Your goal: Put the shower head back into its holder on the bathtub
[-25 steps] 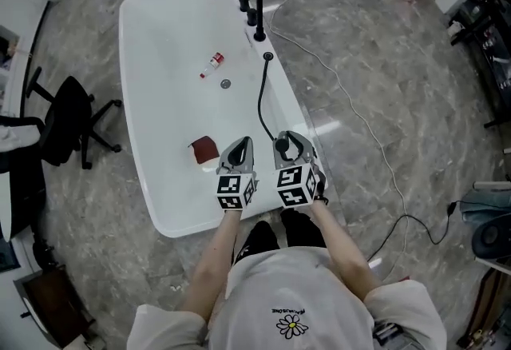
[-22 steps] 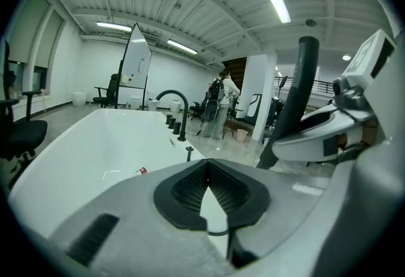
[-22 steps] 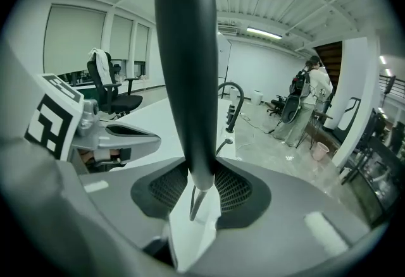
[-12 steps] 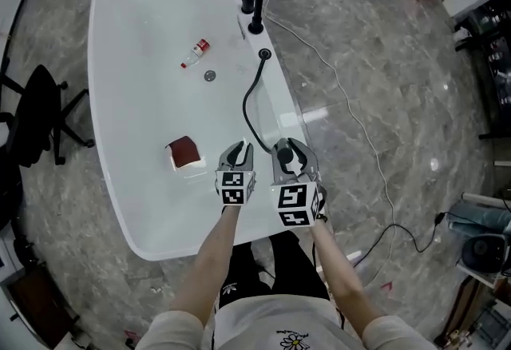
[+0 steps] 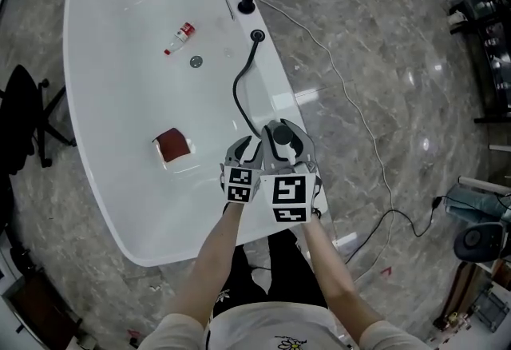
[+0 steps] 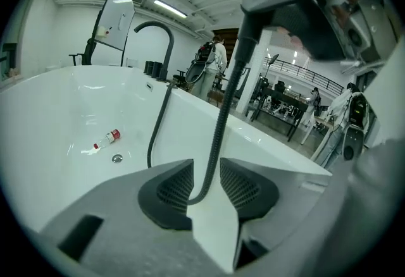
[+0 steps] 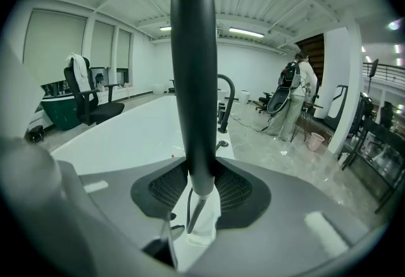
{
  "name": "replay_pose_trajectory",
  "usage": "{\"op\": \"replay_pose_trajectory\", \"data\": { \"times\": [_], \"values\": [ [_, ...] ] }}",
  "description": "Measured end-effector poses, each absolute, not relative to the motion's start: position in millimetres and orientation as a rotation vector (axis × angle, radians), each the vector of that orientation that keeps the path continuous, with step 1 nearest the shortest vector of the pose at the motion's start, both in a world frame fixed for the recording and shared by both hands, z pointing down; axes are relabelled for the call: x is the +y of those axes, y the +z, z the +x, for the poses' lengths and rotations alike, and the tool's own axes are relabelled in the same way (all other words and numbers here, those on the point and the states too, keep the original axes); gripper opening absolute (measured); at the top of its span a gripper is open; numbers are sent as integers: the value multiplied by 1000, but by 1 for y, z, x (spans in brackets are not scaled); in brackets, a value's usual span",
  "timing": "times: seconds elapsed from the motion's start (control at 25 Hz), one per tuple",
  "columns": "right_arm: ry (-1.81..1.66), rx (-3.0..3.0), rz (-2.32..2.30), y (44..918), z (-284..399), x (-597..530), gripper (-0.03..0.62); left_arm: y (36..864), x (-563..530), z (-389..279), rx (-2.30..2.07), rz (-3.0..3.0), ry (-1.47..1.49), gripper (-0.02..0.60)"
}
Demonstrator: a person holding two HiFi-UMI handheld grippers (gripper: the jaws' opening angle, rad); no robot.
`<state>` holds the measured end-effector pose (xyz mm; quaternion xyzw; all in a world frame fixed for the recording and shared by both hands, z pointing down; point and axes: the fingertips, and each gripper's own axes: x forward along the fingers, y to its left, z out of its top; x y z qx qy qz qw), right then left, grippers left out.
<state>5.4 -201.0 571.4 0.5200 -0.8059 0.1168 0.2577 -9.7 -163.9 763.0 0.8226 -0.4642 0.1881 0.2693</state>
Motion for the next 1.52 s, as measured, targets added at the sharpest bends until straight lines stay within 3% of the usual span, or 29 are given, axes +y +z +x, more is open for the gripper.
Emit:
{"op": "replay_pose_trajectory", "data": {
  "times": [0.24, 0.32, 0.4, 0.84, 1.52],
  "values": [
    [301, -2260, 1443, 500, -9, -196, 140, 772, -177, 6, -1215, 2214, 546, 123],
    [273, -2278, 1431, 485, -19, -197, 140, 781, -179, 1, -1232, 2193, 579, 69],
    [262, -2279, 1418, 480, -22, -199, 141, 784, -182, -4, -1245, 2179, 601, 61],
    [133, -2326, 1397, 443, -28, -197, 141, 827, -192, -45, -1310, 2067, 697, 80],
    [184, -2343, 1424, 469, -28, -219, 141, 855, -190, -19, -1249, 2132, 673, 152]
  ]
}}
